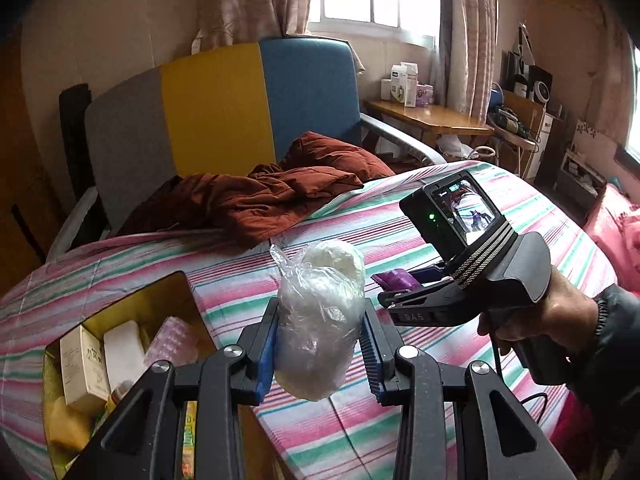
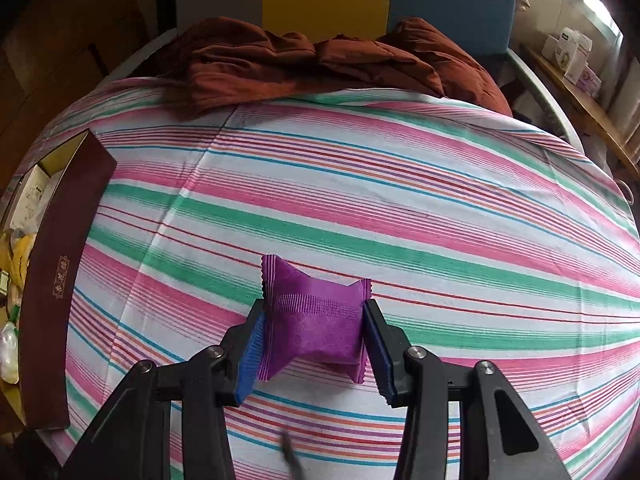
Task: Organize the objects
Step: 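Carry the cotton bag with the left tool into the tray while the right tool carries the purple packet there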
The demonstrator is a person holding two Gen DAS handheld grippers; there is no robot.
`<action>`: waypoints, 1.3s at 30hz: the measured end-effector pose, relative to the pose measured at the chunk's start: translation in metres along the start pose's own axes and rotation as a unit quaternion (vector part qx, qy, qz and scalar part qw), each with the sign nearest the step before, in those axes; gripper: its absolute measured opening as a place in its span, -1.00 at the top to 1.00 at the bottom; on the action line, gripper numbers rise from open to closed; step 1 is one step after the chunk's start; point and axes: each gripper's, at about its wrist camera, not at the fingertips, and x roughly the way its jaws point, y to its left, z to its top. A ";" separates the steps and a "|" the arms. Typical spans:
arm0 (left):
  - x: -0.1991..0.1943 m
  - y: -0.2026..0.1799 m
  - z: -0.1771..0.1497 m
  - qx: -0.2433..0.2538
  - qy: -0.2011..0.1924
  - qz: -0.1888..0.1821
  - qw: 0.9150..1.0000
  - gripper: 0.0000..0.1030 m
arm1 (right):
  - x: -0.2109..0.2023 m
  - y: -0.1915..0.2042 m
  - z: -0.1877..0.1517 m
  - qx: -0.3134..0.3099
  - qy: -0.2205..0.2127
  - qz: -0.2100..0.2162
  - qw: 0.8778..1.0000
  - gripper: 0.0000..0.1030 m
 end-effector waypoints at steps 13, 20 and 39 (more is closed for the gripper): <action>-0.034 0.056 -0.030 -0.059 0.003 0.028 0.998 0.28 | -0.011 0.036 -0.005 -0.013 0.012 0.009 1.000 0.15; -0.050 0.098 -0.050 -0.097 0.006 0.056 0.994 0.28 | -0.026 0.060 -0.004 -0.023 -0.008 0.022 0.999 0.17; -0.083 0.170 -0.096 -0.167 0.007 0.113 0.979 0.27 | -0.099 0.193 -0.020 -0.083 -0.086 0.126 0.985 0.17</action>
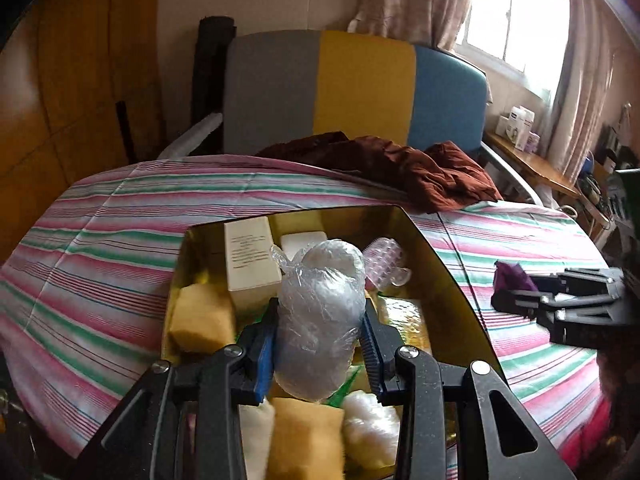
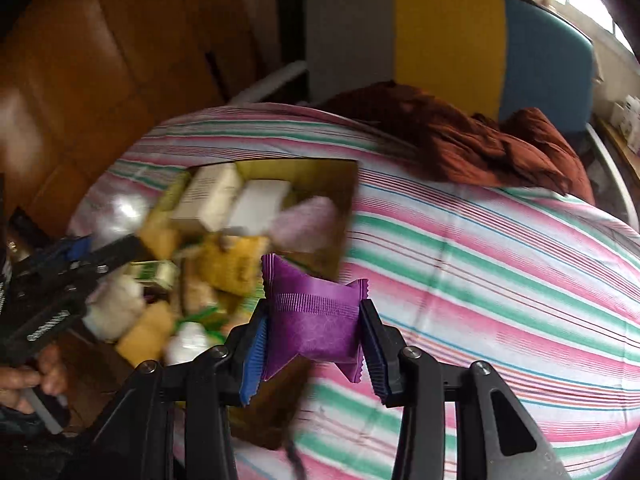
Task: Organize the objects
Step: 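Carry the cotton bag with the left tool into the tray while the right tool carries the purple packet there, then open both tools over the tray and withdraw them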
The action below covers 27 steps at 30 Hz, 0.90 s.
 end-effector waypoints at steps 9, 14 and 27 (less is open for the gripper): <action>-0.009 0.008 0.001 -0.003 -0.018 0.004 1.000 0.24 | 0.016 0.041 -0.005 0.016 -0.008 0.007 1.000 0.16; -0.011 0.012 0.003 -0.007 -0.024 0.003 1.000 0.24 | 0.019 0.050 -0.002 0.022 -0.014 0.004 1.000 0.11; -0.010 0.011 0.006 -0.011 -0.030 0.006 0.999 -0.07 | 0.027 0.053 -0.005 0.032 -0.019 -0.010 0.999 -0.08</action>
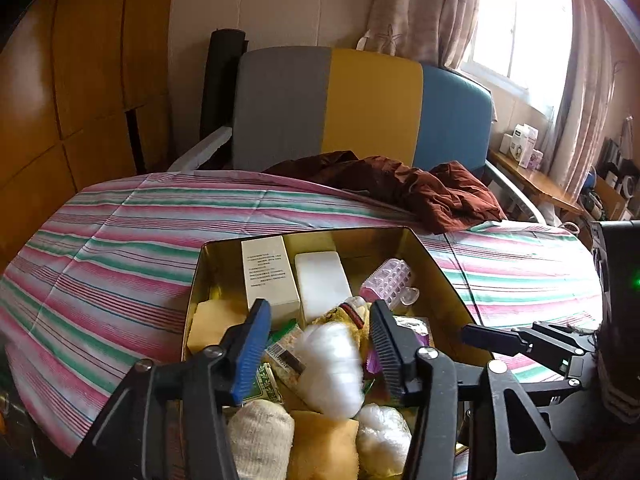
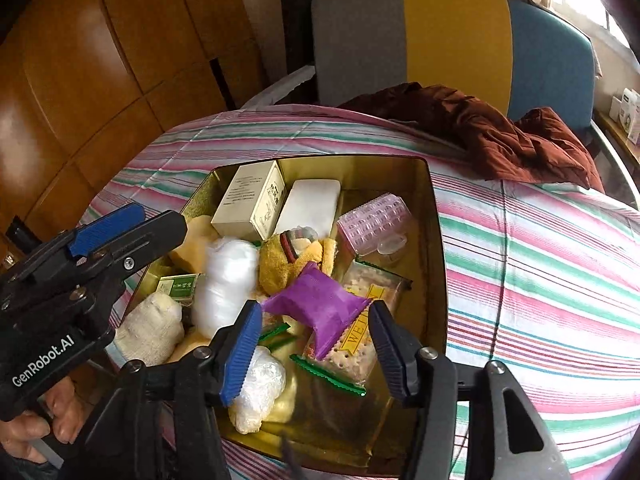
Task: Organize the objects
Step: 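Open both tools over the tray and withdraw them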
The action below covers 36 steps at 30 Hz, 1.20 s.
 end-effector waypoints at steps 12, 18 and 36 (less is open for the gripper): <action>-0.015 -0.004 -0.005 0.002 -0.018 0.012 1.000 -0.39 | -0.030 -0.002 -0.005 0.021 -0.063 -0.092 0.994 -0.14; -0.029 -0.004 -0.015 -0.004 -0.028 0.035 0.999 -0.78 | -0.036 0.004 -0.012 0.019 -0.078 -0.124 0.989 -0.27; -0.051 0.007 -0.034 -0.030 -0.039 0.104 0.993 -0.99 | -0.041 0.031 -0.031 -0.007 -0.087 -0.122 0.989 -0.27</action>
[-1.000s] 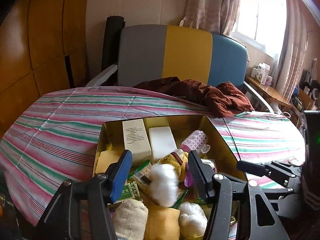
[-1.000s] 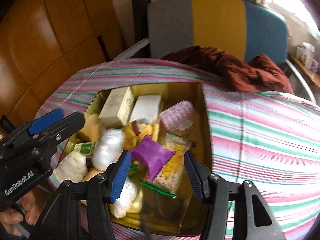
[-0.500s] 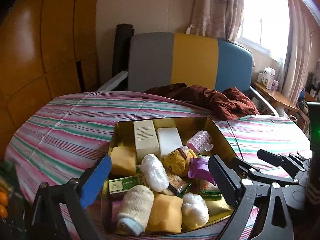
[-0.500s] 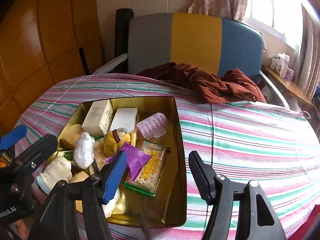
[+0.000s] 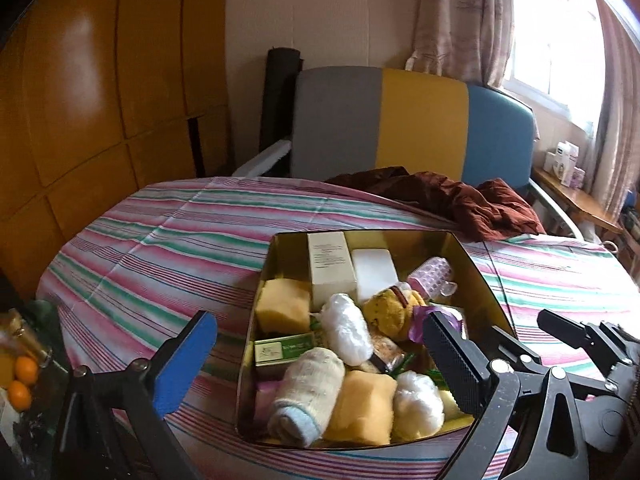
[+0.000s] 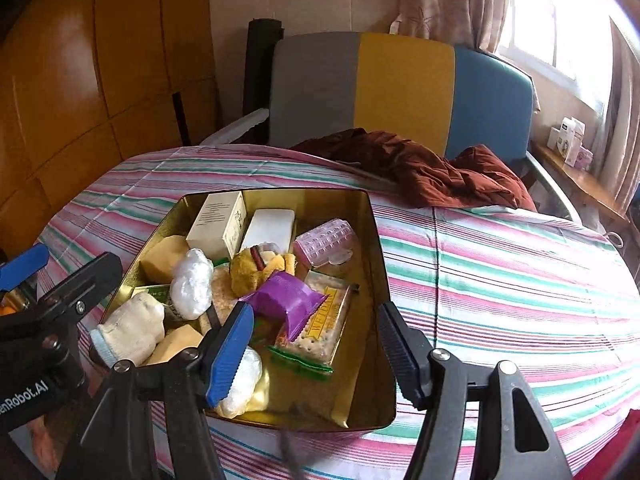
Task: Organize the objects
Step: 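Open both tools over the tray and withdraw them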
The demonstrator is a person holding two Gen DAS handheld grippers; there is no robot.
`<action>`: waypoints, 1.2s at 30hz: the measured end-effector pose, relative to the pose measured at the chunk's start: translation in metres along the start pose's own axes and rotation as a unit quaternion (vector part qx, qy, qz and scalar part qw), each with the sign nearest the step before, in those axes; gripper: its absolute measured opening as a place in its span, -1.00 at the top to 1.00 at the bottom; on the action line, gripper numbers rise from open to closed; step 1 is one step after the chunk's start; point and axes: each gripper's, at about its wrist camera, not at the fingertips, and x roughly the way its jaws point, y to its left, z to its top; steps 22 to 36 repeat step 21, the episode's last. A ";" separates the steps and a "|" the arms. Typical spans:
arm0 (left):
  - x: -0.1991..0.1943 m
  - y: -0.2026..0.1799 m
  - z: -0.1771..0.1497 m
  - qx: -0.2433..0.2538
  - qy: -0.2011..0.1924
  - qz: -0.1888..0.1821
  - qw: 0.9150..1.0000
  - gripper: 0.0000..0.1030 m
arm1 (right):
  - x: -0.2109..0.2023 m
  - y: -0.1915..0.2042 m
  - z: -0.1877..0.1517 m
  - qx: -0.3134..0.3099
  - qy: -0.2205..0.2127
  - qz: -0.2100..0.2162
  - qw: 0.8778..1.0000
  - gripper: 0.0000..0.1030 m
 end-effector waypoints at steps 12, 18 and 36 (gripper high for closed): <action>0.001 0.007 -0.006 -0.010 0.005 0.001 1.000 -0.99 | 0.000 0.004 -0.002 -0.004 0.002 -0.001 1.000 -0.27; -0.001 0.007 -0.007 -0.006 -0.005 0.003 1.000 -0.99 | 0.003 0.005 -0.003 -0.004 0.005 0.001 1.000 -0.27; 0.001 0.007 -0.007 -0.008 -0.003 0.005 1.000 -0.99 | 0.003 0.005 -0.003 -0.004 0.005 0.001 1.000 -0.27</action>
